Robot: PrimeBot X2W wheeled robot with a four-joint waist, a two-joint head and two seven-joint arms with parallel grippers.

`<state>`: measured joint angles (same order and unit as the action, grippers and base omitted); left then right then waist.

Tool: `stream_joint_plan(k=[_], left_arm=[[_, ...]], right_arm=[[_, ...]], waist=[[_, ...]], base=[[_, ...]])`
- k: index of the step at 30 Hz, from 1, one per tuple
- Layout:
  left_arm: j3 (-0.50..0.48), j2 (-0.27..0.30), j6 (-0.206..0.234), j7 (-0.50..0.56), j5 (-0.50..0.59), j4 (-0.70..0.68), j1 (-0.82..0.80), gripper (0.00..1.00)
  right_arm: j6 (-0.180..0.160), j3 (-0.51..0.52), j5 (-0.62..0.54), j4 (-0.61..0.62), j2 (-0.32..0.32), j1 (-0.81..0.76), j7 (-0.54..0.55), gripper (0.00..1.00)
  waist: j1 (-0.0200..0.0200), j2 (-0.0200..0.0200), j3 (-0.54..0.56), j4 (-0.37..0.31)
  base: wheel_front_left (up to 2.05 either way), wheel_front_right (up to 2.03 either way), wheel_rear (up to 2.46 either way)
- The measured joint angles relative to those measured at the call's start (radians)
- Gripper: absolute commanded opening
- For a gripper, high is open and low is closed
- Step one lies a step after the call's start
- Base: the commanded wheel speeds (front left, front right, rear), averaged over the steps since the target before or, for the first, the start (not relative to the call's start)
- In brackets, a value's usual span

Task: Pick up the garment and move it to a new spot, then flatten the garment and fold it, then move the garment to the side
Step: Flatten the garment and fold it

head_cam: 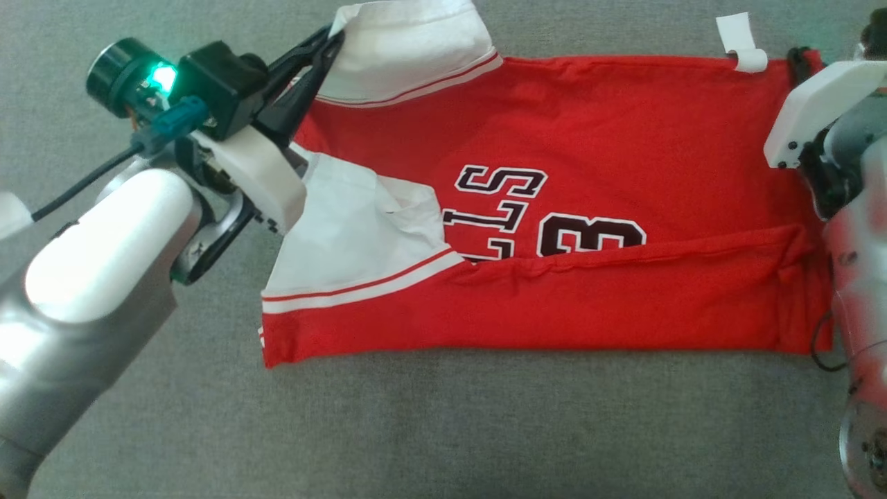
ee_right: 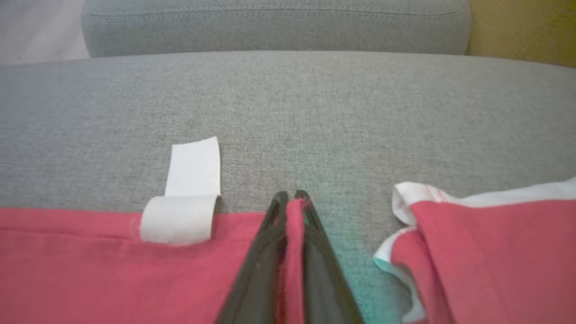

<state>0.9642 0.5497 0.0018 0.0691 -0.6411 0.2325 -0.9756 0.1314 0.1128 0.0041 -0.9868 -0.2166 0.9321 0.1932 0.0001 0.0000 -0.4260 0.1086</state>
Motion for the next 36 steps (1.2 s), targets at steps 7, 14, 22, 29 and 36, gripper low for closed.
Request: stream_joint_plan(k=[7,14,22,29,36], left_arm=[[-0.029,0.017,0.019,-0.014,-0.013,0.076,-0.001,0.00],[-0.051,0.021,0.034,-0.079,0.000,0.191,-0.036,0.00],[-0.081,-0.022,0.032,-0.200,0.028,0.368,-0.141,0.00],[-0.083,-0.094,0.014,-0.287,0.045,0.494,-0.184,0.00],[-0.048,-0.101,-0.040,-0.292,0.053,0.541,-0.157,0.00]], right_arm=[[0.000,-0.047,0.117,-0.011,0.012,0.019,-0.102,0.00],[0.000,-0.083,0.220,0.031,0.023,0.084,-0.161,0.00],[0.000,-0.172,0.349,0.081,0.023,0.108,-0.215,0.00],[0.000,-0.212,0.423,0.067,-0.003,0.109,-0.238,0.00],[0.000,-0.302,0.512,0.066,-0.049,0.087,-0.195,0.00]], waist=[[-0.0001,0.0000,0.019,-0.031],[-0.0001,0.0000,0.026,-0.066],[-0.0001,0.0000,0.018,-0.084],[-0.0001,0.0000,0.028,-0.072],[-0.0001,0.0000,0.060,-0.057]], base=[[0.00,0.00,0.00],[0.00,0.00,0.00],[0.00,0.00,0.00],[0.00,0.00,0.00],[0.00,0.00,0.00]])
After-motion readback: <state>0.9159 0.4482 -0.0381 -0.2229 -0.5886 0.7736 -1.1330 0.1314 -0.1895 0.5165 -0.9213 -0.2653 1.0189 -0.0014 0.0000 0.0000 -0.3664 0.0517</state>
